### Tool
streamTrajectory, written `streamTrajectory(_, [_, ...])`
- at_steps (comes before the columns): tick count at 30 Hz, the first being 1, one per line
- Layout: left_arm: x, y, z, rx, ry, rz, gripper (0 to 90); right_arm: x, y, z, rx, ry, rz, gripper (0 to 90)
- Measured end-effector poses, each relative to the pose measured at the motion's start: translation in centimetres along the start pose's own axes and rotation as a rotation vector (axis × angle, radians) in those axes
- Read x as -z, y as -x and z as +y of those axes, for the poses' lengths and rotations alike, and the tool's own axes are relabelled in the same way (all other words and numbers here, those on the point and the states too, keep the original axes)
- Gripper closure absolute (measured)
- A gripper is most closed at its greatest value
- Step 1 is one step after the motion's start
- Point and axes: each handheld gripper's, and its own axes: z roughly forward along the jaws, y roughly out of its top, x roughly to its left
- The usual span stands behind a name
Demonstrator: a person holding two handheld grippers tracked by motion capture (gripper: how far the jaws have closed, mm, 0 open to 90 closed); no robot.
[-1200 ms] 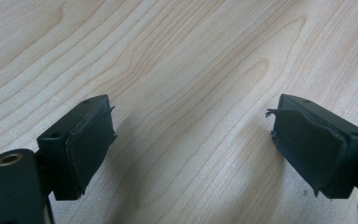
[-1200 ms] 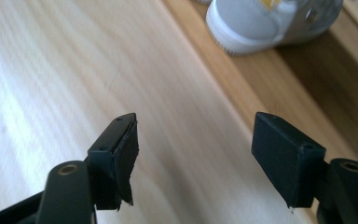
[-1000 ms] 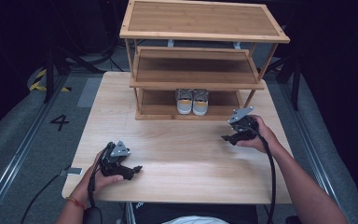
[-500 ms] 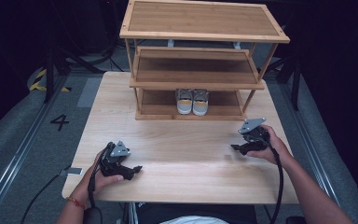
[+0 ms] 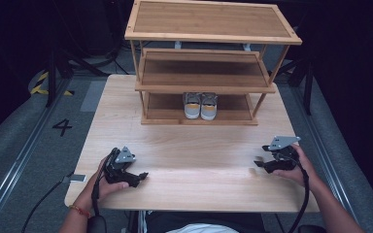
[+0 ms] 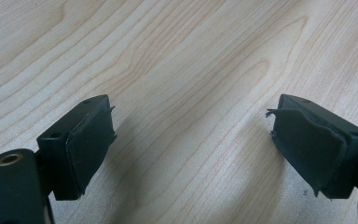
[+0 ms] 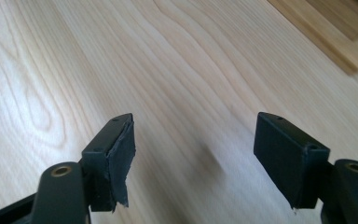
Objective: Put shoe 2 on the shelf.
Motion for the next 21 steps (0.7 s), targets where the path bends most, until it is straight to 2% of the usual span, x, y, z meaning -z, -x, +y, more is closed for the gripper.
streamTrajectory(9, [0.0,0.1,0.0,0.009,0.0,0.007,13.0,1.6,0.6,-4.0,-0.091,0.056,-0.014,28.9])
streamTrajectory(14, [0.0,0.1,-0.1,0.014,0.0,0.011,13.0,2.1,0.9,-6.4,-0.159,0.078,-0.028,26.5])
streamTrajectory(19, [0.1,0.1,-0.1,0.009,-0.001,0.018,13.0,2.7,1.2,-8.6,-0.255,0.13,-0.029,23.8])
streamTrajectory(21, [0.1,0.1,-0.1,0.009,-0.001,0.019,13.0,2.9,1.2,-8.7,-0.269,0.13,-0.043,23.3])
